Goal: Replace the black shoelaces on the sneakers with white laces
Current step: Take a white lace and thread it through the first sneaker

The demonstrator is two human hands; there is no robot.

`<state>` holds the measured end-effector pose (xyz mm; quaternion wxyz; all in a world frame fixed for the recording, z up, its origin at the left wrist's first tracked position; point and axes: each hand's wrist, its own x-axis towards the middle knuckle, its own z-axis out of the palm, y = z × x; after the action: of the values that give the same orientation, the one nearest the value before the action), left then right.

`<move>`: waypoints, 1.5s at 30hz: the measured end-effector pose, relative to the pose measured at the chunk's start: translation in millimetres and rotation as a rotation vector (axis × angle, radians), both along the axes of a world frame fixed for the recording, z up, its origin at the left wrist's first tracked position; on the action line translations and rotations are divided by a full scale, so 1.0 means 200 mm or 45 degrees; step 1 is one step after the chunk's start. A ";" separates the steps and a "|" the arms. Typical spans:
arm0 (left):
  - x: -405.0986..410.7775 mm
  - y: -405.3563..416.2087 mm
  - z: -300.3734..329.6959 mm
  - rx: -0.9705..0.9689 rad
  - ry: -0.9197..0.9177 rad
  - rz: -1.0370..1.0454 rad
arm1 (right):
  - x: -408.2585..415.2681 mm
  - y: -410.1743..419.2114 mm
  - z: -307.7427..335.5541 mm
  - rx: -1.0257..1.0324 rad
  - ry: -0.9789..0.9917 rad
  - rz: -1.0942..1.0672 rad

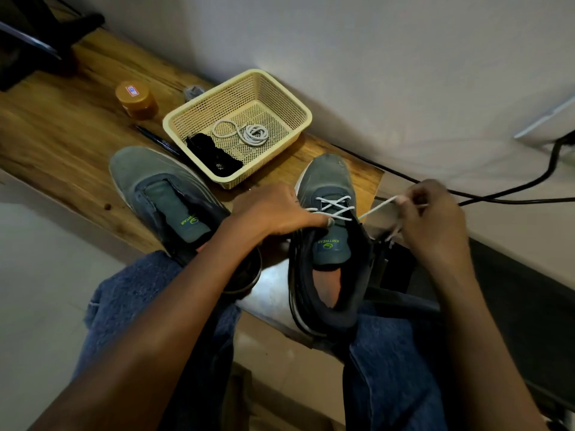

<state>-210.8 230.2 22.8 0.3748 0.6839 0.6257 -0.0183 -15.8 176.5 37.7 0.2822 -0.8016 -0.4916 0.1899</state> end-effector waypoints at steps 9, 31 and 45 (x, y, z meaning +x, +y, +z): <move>-0.01 -0.01 0.01 -0.055 -0.130 0.014 | 0.01 -0.01 -0.02 -0.240 0.070 0.161; -0.01 -0.02 0.00 -0.119 -0.294 -0.051 | -0.10 0.05 -0.07 -0.084 0.366 -0.045; -0.04 -0.01 0.01 -0.139 -0.251 -0.046 | -0.06 0.07 0.04 0.445 0.893 -0.465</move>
<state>-218.2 228.8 24.0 0.4707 0.6722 0.5714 0.0081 -27.5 191.3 45.4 0.5929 -0.7025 -0.2406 0.3116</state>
